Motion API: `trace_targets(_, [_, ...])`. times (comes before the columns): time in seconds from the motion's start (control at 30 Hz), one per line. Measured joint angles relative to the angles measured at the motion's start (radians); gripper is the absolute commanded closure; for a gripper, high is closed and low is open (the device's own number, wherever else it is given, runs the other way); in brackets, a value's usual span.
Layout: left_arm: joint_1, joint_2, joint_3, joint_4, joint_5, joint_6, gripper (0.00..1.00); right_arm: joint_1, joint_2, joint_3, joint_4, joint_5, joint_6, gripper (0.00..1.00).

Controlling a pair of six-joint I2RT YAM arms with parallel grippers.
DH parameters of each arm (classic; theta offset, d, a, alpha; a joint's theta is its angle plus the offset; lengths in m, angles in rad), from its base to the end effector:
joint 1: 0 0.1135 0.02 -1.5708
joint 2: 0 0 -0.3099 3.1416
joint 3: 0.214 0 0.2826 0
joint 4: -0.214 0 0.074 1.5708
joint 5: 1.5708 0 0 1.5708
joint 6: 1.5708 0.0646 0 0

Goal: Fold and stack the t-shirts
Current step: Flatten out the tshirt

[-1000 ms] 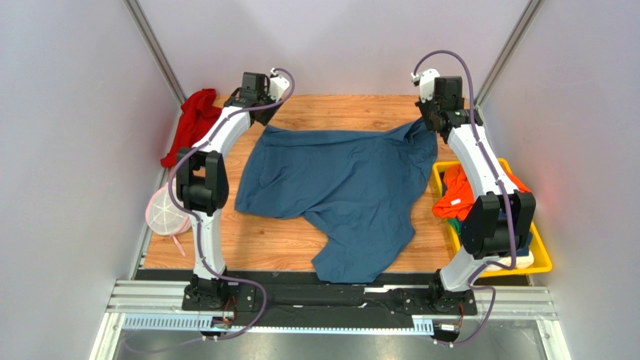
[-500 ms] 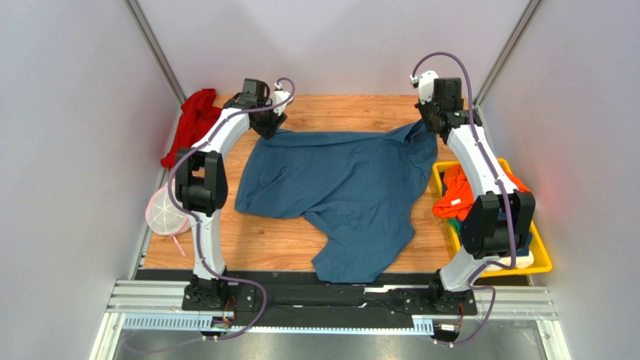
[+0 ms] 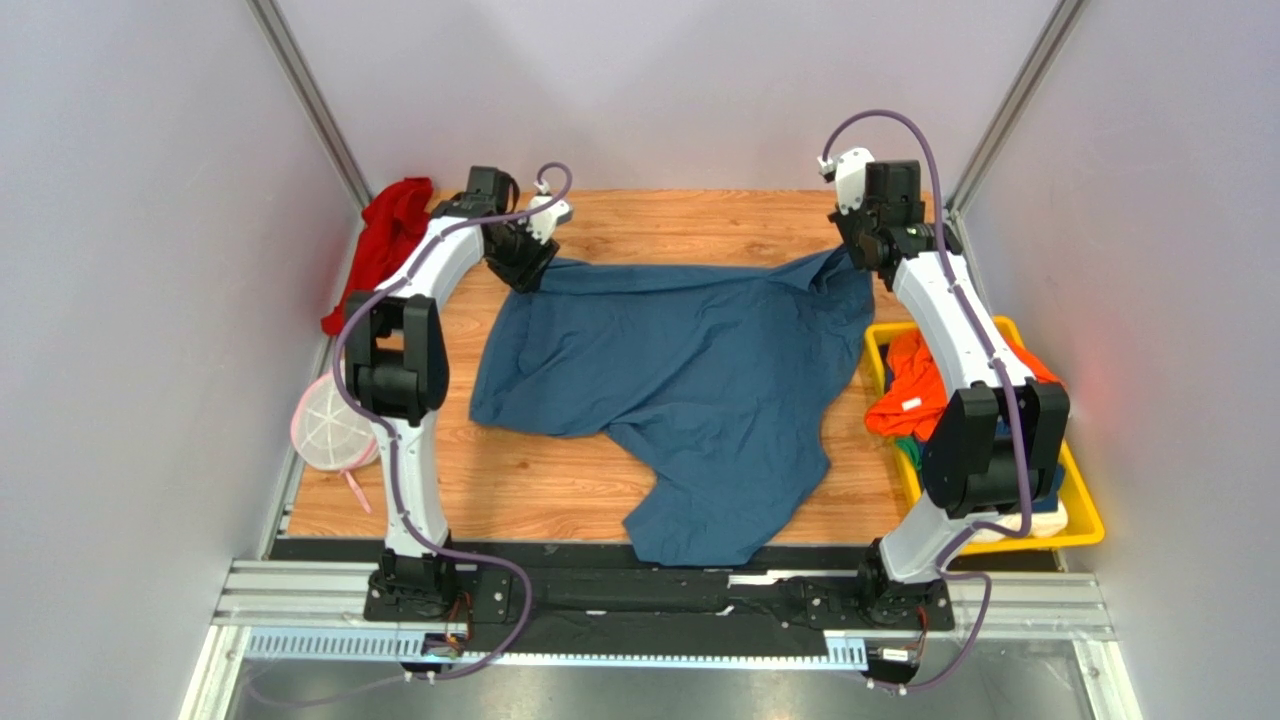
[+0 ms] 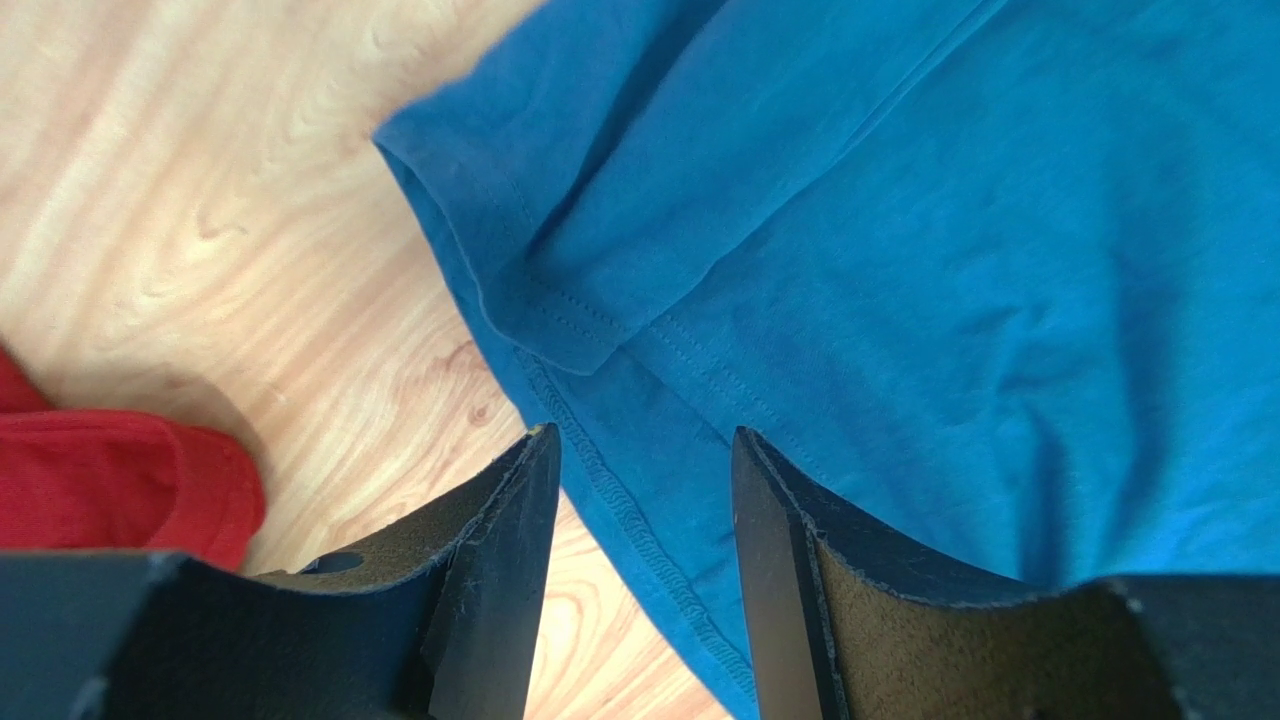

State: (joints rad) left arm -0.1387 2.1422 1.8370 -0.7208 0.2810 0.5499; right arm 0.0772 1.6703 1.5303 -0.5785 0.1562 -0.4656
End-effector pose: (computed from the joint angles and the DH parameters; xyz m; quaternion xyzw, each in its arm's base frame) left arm 0.5319 -0.0923 0.2321 0.3574 0.8850 -0.0777 0.2883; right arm 0.4358 0.0236 0.3520 -0.2123 0.8832 -0.1492 0.3907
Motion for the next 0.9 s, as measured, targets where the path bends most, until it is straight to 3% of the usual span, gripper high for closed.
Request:
trace_targets(0.27, [0.015, 0.073, 0.024, -0.032, 0.017, 0.028, 0.46, 0.000, 0.000, 0.000, 0.000, 0.003, -0.003, 1.00])
trace_targets(0.9, [0.042, 0.220, 0.267, -0.109, 0.052, 0.043, 0.47, 0.000, -0.003, -0.013, -0.003, 0.011, -0.004, 1.00])
